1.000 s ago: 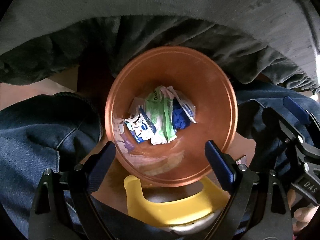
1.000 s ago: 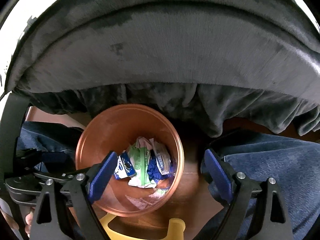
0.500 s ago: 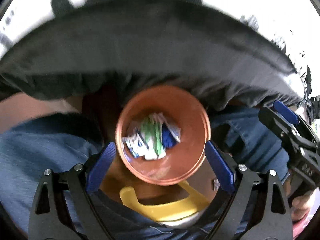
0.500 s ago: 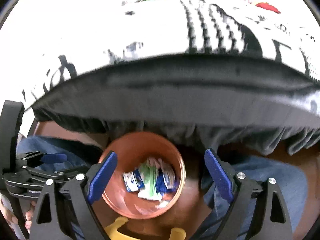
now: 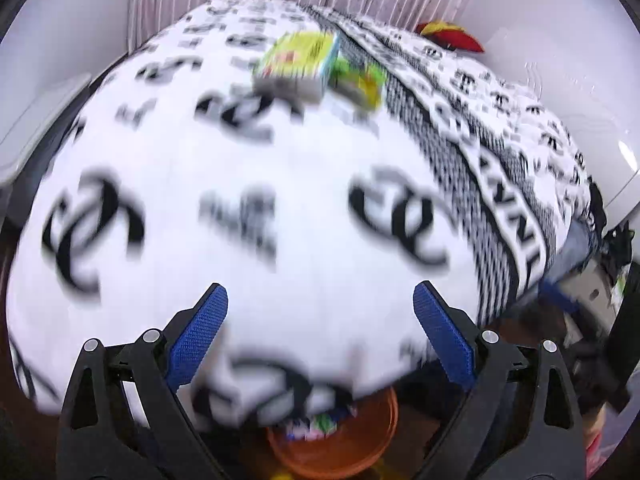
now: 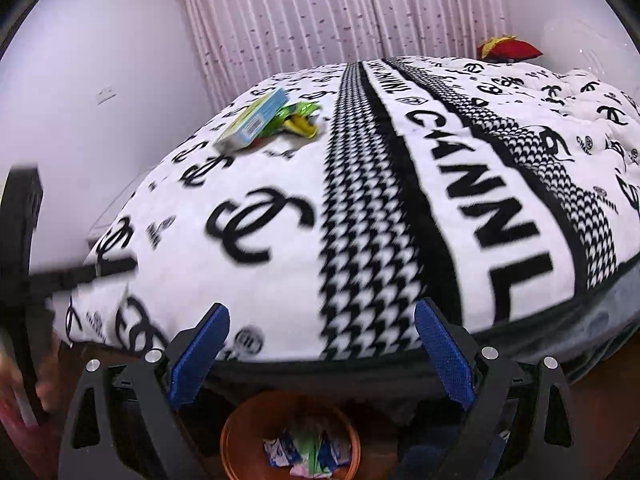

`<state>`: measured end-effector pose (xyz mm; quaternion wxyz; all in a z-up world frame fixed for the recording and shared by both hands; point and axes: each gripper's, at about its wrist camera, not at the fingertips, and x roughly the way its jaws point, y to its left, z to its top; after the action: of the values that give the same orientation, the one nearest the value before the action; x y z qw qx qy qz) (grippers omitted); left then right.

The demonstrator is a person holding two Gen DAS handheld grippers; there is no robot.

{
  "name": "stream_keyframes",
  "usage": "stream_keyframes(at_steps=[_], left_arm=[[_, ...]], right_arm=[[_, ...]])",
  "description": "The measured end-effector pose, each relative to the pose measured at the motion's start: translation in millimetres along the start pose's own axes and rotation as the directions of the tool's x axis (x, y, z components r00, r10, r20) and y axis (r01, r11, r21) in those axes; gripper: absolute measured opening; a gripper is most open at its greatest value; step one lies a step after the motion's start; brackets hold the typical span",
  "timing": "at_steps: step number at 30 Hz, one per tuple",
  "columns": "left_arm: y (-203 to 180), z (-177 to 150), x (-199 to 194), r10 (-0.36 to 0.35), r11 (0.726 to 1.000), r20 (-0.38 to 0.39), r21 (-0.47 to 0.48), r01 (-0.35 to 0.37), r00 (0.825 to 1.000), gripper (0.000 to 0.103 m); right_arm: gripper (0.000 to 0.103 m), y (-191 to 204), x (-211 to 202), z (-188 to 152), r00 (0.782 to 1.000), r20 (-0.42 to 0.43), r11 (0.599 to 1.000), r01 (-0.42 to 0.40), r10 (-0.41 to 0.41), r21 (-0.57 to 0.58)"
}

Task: Collect trash
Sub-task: 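Grasp the green medicine box on the bed with the left tool, then hold the medicine box in the left tool while the right tool grasps the green snack bag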

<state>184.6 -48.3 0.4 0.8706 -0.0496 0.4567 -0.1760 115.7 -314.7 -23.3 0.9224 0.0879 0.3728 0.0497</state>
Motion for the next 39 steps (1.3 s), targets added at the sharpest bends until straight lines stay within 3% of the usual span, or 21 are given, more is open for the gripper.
stream_keyframes(at_steps=[4, 8, 15, 22, 28, 39], left_arm=[[4.5, 57.5, 19.9, -0.016, 0.999, 0.034, 0.052, 0.014, 0.999, 0.092], [8.6, 118.8, 58.9, -0.025, 0.99, 0.004, 0.137, 0.025, 1.0, 0.092], [27.9, 187.1, 134.2, -0.02, 0.988, -0.063, 0.15, 0.029, 0.998, 0.092], [33.0, 208.9, 175.5, 0.009, 0.985, -0.099, 0.171, 0.008, 0.995, 0.092], [42.2, 210.2, 179.4, -0.006, 0.99, -0.05, 0.138, 0.013, 0.999, 0.087], [78.1, 187.2, 110.5, -0.048, 0.999, 0.075, 0.025, 0.046, 0.996, 0.087]], right_arm=[[0.092, -10.8, 11.2, 17.3, 1.0, 0.003, 1.0, 0.014, -0.014, 0.011], [0.092, -17.0, 20.0, 33.4, 1.0, 0.01, 1.0, 0.006, -0.006, 0.024], [0.092, -17.5, 41.7, 56.1, 1.0, 0.005, 1.0, -0.02, 0.02, 0.007], [0.092, -17.5, 66.2, 65.5, 0.999, -0.013, 0.999, -0.04, 0.04, 0.006], [0.092, -15.1, 73.4, 67.8, 0.999, -0.021, 0.999, -0.041, 0.041, -0.004], [0.092, -1.9, 71.4, 87.5, 0.997, 0.013, 0.997, -0.069, 0.07, -0.042]])
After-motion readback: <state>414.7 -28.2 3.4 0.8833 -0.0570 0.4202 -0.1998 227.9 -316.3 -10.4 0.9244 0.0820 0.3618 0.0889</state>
